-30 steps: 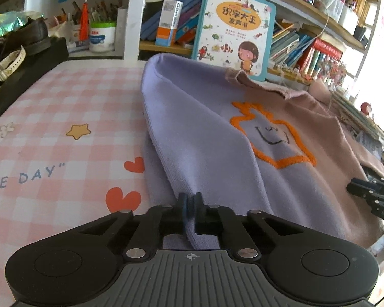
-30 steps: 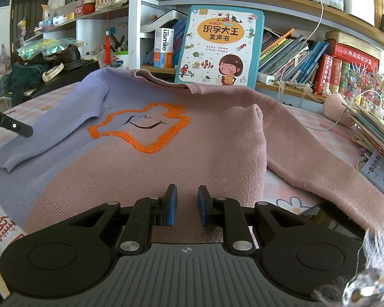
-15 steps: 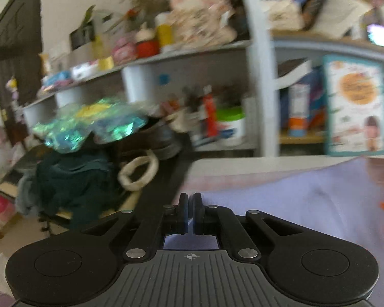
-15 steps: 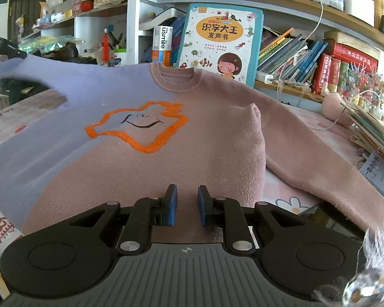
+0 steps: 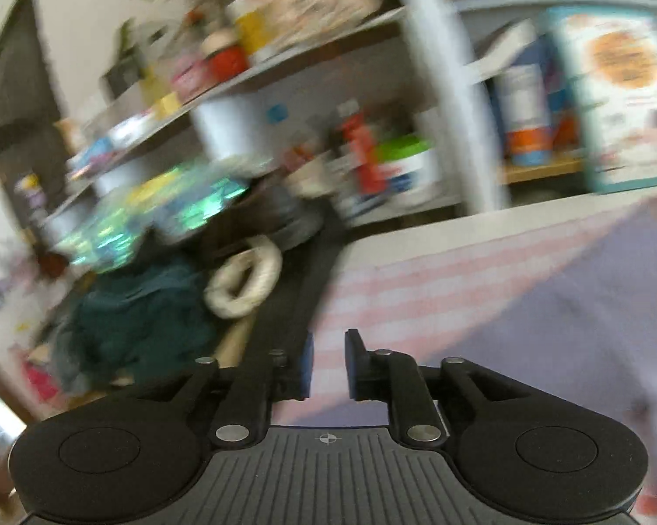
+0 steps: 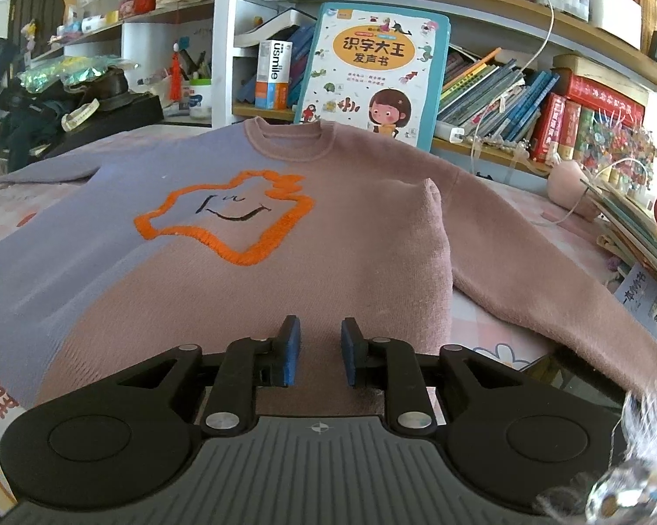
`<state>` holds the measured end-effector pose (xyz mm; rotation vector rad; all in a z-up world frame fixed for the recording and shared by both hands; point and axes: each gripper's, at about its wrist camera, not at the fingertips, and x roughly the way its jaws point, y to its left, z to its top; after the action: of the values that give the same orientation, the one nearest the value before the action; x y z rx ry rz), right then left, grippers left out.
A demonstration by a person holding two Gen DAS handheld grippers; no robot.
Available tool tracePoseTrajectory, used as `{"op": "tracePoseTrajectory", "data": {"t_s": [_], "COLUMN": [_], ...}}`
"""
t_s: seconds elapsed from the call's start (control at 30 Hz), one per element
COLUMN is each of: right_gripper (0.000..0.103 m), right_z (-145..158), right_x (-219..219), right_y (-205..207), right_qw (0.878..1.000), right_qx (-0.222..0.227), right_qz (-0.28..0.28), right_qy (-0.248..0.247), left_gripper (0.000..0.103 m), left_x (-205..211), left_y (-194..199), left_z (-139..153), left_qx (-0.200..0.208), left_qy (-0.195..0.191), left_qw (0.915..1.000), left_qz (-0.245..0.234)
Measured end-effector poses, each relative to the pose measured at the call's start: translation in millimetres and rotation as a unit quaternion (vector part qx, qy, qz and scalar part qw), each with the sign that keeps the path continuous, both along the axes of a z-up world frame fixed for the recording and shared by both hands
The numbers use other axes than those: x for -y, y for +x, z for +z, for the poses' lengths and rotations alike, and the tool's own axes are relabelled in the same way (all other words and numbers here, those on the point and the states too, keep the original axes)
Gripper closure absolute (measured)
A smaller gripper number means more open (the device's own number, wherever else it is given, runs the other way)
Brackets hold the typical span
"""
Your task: Fold clothes
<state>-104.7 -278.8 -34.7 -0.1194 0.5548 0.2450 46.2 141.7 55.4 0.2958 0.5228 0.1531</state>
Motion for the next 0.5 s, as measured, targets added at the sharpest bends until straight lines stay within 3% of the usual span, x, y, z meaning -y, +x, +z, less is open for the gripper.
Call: {"op": "tracePoseTrajectory", "data": {"t_s": [0.1, 0.17, 0.23, 0.37, 0.5], "right_gripper": [0.061, 0.058, 0.058, 0.054, 0.054], "right_z": [7, 14, 21, 26, 20], "right_x": [18, 38, 64, 120, 166], "right_y": [0, -2, -9, -20, -19], "right_qw": [0.999, 0.997, 0.991, 0.966, 0.943], "right_qx": [-0.005, -0.001, 0.011, 0.007, -0.025], "right_qz": [-0.022, -0.058, -0.128, -0.258, -0.32], "right_qy": [0.027, 0.046, 0.028, 0.034, 0.085], "left_gripper": [0.051, 0.046, 0.04, 0.035, 0.028], "left_x": [37, 62, 82, 103, 114], "left_y": [-34, -57, -74, -89, -101], "left_z": [2, -2, -10, -28, -42], "left_qx": [-0.007, -0.016, -0.027, -0.056, -0.073], "left_qy": [-0.041, -0.056, -0.067, -0.07, -0.051], "left_qw": [0.9943, 0.9858, 0.9773, 0.9674, 0.9648], "left_qz": [-0.098, -0.157, -0.199, -0.237, -0.247]}}
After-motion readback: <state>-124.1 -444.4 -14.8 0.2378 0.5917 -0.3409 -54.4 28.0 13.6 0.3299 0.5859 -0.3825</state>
